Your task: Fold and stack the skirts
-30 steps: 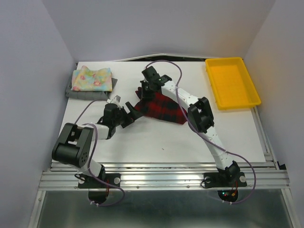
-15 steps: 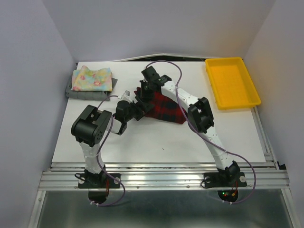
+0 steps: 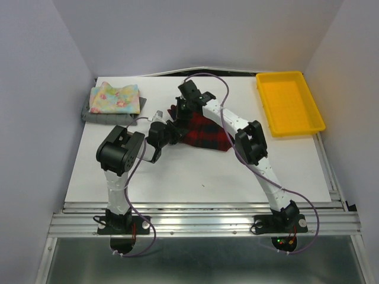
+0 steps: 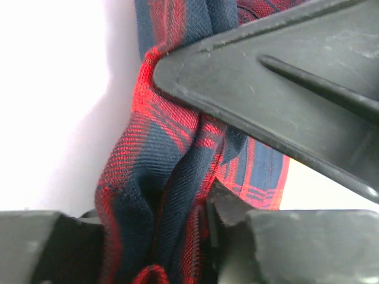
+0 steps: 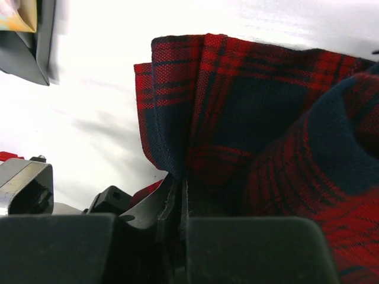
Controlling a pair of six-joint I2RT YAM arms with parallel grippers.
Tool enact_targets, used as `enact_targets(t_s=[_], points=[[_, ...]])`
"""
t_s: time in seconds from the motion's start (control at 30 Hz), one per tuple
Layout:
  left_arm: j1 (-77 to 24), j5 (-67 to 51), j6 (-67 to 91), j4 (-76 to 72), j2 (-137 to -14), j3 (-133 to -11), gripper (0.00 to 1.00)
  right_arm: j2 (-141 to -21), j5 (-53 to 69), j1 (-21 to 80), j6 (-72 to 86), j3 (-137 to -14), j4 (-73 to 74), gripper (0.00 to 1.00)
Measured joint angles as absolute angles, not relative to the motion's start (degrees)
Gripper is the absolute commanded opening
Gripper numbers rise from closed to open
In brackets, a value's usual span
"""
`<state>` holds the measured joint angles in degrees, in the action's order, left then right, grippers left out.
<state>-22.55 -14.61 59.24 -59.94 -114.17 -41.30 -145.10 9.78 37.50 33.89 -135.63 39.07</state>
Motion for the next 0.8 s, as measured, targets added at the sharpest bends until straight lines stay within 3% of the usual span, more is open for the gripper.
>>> enact_targets(t_s=[0.03,0.2,0.4,0.8], points=[[-22.52,-14.50,58.76,-59.40,-114.21,-41.80,0.00,-145.10,9.76,37.39,33.89,-135.98,38.98,0.39],[-21.87,-12.71,54.13,-52.69,-113.21,-45.08,0.00,-144.75,10.57,36.47,33.47,-137.99,38.68,1.00],[-19.73,-9.19,43.72,-36.69,-107.07,-50.15,0.00,-140.22,10.50,33.69,31.64,-138.43,37.21,1.00],[-17.41,1.08,10.48,-10.15,-105.23,-73.19,0.00,-126.93,9.52,20.82,22.59,-136.73,33.89,1.00]])
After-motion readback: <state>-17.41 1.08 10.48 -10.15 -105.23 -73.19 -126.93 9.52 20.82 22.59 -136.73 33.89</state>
